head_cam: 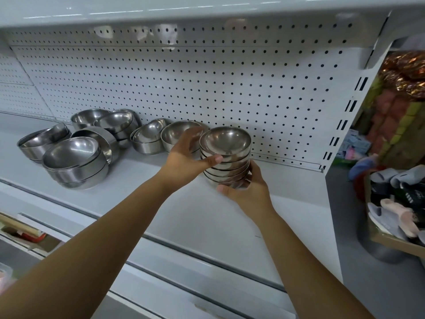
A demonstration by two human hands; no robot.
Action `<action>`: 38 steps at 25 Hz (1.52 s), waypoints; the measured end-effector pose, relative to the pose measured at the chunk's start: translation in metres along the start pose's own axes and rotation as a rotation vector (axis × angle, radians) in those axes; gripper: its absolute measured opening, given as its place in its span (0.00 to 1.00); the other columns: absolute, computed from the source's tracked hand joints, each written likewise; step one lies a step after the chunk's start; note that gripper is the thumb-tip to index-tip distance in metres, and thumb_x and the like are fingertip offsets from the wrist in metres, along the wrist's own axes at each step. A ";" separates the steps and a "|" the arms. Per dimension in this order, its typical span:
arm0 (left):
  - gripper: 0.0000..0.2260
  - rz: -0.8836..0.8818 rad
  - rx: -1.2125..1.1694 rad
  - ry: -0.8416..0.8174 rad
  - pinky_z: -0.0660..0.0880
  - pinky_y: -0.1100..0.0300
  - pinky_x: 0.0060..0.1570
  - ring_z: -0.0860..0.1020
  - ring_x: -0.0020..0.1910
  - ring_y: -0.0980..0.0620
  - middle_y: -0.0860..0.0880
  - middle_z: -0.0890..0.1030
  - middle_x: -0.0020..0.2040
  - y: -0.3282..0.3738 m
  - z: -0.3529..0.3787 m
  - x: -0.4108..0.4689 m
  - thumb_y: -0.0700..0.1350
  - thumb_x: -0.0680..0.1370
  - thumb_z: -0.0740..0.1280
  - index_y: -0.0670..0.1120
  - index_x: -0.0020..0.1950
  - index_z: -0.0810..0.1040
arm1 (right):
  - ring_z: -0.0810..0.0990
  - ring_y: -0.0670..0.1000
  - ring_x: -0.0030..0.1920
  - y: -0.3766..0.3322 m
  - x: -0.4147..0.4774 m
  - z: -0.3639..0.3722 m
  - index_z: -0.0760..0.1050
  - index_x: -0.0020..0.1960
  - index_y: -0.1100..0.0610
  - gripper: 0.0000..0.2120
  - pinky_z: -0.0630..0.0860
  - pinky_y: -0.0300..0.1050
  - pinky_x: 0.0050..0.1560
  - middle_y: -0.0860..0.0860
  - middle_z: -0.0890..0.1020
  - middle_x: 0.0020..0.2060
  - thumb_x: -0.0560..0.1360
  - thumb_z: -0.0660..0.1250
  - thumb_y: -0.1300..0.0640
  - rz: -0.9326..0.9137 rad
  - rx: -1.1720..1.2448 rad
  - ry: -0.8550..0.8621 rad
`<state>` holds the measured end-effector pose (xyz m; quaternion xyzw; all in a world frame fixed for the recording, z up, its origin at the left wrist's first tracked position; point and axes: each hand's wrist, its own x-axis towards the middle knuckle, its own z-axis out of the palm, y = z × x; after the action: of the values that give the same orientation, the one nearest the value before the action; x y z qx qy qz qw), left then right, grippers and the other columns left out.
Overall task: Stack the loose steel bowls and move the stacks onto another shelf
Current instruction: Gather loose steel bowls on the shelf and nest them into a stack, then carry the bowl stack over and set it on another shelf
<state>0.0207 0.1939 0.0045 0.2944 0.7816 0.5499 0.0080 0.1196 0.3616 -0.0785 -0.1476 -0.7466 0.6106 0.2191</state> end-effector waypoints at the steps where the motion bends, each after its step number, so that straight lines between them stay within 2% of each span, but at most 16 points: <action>1: 0.40 -0.042 0.001 -0.014 0.68 0.64 0.68 0.72 0.71 0.59 0.57 0.74 0.70 0.001 -0.001 0.002 0.59 0.65 0.82 0.54 0.73 0.70 | 0.83 0.35 0.52 0.000 0.000 0.001 0.70 0.58 0.33 0.37 0.79 0.32 0.51 0.40 0.83 0.55 0.62 0.87 0.57 0.004 -0.009 -0.004; 3: 0.44 -0.084 -0.001 -0.053 0.70 0.58 0.71 0.75 0.70 0.55 0.55 0.77 0.68 -0.001 -0.004 0.006 0.65 0.61 0.81 0.53 0.73 0.70 | 0.80 0.28 0.51 -0.001 0.000 0.002 0.70 0.58 0.37 0.37 0.76 0.25 0.48 0.37 0.82 0.54 0.60 0.88 0.58 0.006 -0.031 -0.019; 4: 0.43 -0.090 -0.019 -0.087 0.72 0.54 0.71 0.77 0.68 0.54 0.53 0.80 0.66 -0.002 -0.005 0.008 0.65 0.61 0.81 0.52 0.71 0.72 | 0.79 0.27 0.50 -0.001 0.000 0.002 0.69 0.58 0.38 0.37 0.74 0.24 0.46 0.37 0.81 0.54 0.60 0.88 0.58 0.009 -0.042 -0.022; 5: 0.40 -0.094 -0.041 -0.121 0.74 0.52 0.69 0.79 0.65 0.55 0.52 0.82 0.63 0.000 -0.006 0.008 0.61 0.63 0.82 0.50 0.70 0.73 | 0.79 0.27 0.50 0.000 0.000 0.002 0.69 0.58 0.39 0.37 0.74 0.24 0.46 0.37 0.81 0.53 0.60 0.88 0.57 0.014 -0.054 -0.022; 8: 0.30 -0.088 -0.110 -0.153 0.77 0.58 0.64 0.82 0.60 0.58 0.53 0.83 0.60 0.003 -0.006 0.005 0.47 0.69 0.81 0.48 0.69 0.74 | 0.79 0.31 0.50 0.002 0.002 0.001 0.71 0.60 0.43 0.35 0.75 0.27 0.47 0.38 0.82 0.52 0.61 0.87 0.55 0.036 -0.086 -0.008; 11: 0.28 -0.081 -0.134 -0.157 0.77 0.61 0.61 0.82 0.60 0.58 0.53 0.84 0.59 0.000 -0.008 0.006 0.41 0.70 0.80 0.49 0.68 0.75 | 0.81 0.34 0.51 0.002 0.003 0.001 0.74 0.61 0.46 0.35 0.76 0.29 0.48 0.39 0.83 0.52 0.60 0.88 0.55 0.054 -0.098 0.003; 14: 0.30 -0.074 -0.134 -0.145 0.76 0.56 0.66 0.82 0.61 0.56 0.51 0.84 0.60 -0.006 -0.015 0.008 0.42 0.69 0.81 0.48 0.69 0.75 | 0.82 0.38 0.51 0.000 0.004 0.000 0.76 0.60 0.47 0.34 0.76 0.26 0.45 0.41 0.84 0.51 0.59 0.88 0.55 0.062 -0.111 -0.005; 16: 0.31 -0.070 -0.145 -0.147 0.75 0.54 0.68 0.81 0.62 0.55 0.51 0.84 0.61 -0.005 -0.018 0.006 0.41 0.69 0.81 0.47 0.70 0.74 | 0.83 0.39 0.53 -0.004 0.002 -0.001 0.77 0.60 0.48 0.35 0.77 0.28 0.48 0.42 0.85 0.52 0.58 0.89 0.55 0.061 -0.118 -0.013; 19: 0.33 -0.054 -0.172 -0.167 0.76 0.53 0.67 0.81 0.63 0.56 0.51 0.83 0.61 -0.002 -0.025 -0.003 0.46 0.67 0.81 0.46 0.70 0.74 | 0.82 0.37 0.54 -0.010 -0.011 0.000 0.77 0.61 0.47 0.36 0.77 0.31 0.53 0.41 0.85 0.53 0.58 0.89 0.53 0.068 -0.128 -0.021; 22: 0.30 -0.013 -0.183 -0.220 0.77 0.51 0.66 0.80 0.64 0.56 0.52 0.83 0.62 0.001 -0.036 -0.015 0.49 0.68 0.80 0.48 0.68 0.76 | 0.79 0.29 0.53 -0.017 -0.035 0.002 0.75 0.60 0.45 0.35 0.75 0.25 0.50 0.37 0.84 0.52 0.59 0.88 0.53 0.063 -0.135 -0.008; 25: 0.27 -0.006 -0.224 -0.278 0.77 0.52 0.66 0.79 0.65 0.58 0.55 0.83 0.62 0.003 -0.045 -0.031 0.48 0.69 0.80 0.53 0.66 0.77 | 0.80 0.32 0.56 -0.022 -0.063 0.007 0.76 0.62 0.45 0.36 0.77 0.27 0.56 0.39 0.84 0.55 0.59 0.89 0.54 0.057 -0.114 0.031; 27: 0.29 -0.005 -0.259 -0.297 0.76 0.52 0.67 0.78 0.66 0.59 0.57 0.82 0.63 0.004 -0.052 -0.042 0.49 0.67 0.79 0.55 0.67 0.76 | 0.80 0.35 0.59 -0.029 -0.083 0.012 0.77 0.64 0.47 0.37 0.78 0.32 0.60 0.40 0.84 0.57 0.59 0.89 0.53 0.052 -0.105 0.070; 30: 0.35 0.017 -0.286 -0.345 0.72 0.50 0.71 0.76 0.68 0.59 0.58 0.80 0.66 0.008 -0.065 -0.060 0.47 0.68 0.82 0.54 0.73 0.72 | 0.80 0.37 0.61 -0.046 -0.113 0.026 0.77 0.66 0.48 0.38 0.78 0.35 0.63 0.40 0.84 0.57 0.59 0.88 0.51 0.032 -0.120 0.135; 33: 0.40 0.035 -0.299 -0.409 0.72 0.51 0.71 0.77 0.66 0.60 0.63 0.80 0.64 0.015 -0.077 -0.078 0.43 0.67 0.81 0.56 0.75 0.68 | 0.82 0.38 0.59 -0.060 -0.144 0.041 0.78 0.63 0.47 0.35 0.79 0.37 0.63 0.41 0.85 0.54 0.60 0.88 0.56 0.016 -0.091 0.206; 36: 0.43 0.091 -0.304 -0.494 0.70 0.49 0.73 0.76 0.69 0.58 0.57 0.78 0.69 0.018 -0.085 -0.097 0.44 0.65 0.82 0.60 0.74 0.66 | 0.82 0.41 0.60 -0.071 -0.177 0.049 0.78 0.65 0.49 0.35 0.80 0.38 0.62 0.44 0.86 0.55 0.61 0.87 0.59 -0.003 -0.070 0.280; 38: 0.44 0.096 -0.337 -0.533 0.69 0.50 0.74 0.76 0.69 0.58 0.56 0.79 0.68 0.021 -0.085 -0.109 0.44 0.67 0.82 0.56 0.77 0.64 | 0.82 0.41 0.60 -0.077 -0.199 0.049 0.78 0.65 0.50 0.35 0.79 0.34 0.59 0.44 0.85 0.56 0.61 0.87 0.60 -0.006 -0.072 0.316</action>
<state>0.0915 0.0748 0.0221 0.4594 0.6349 0.5749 0.2353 0.2691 0.2067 -0.0400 -0.2472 -0.7246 0.5521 0.3300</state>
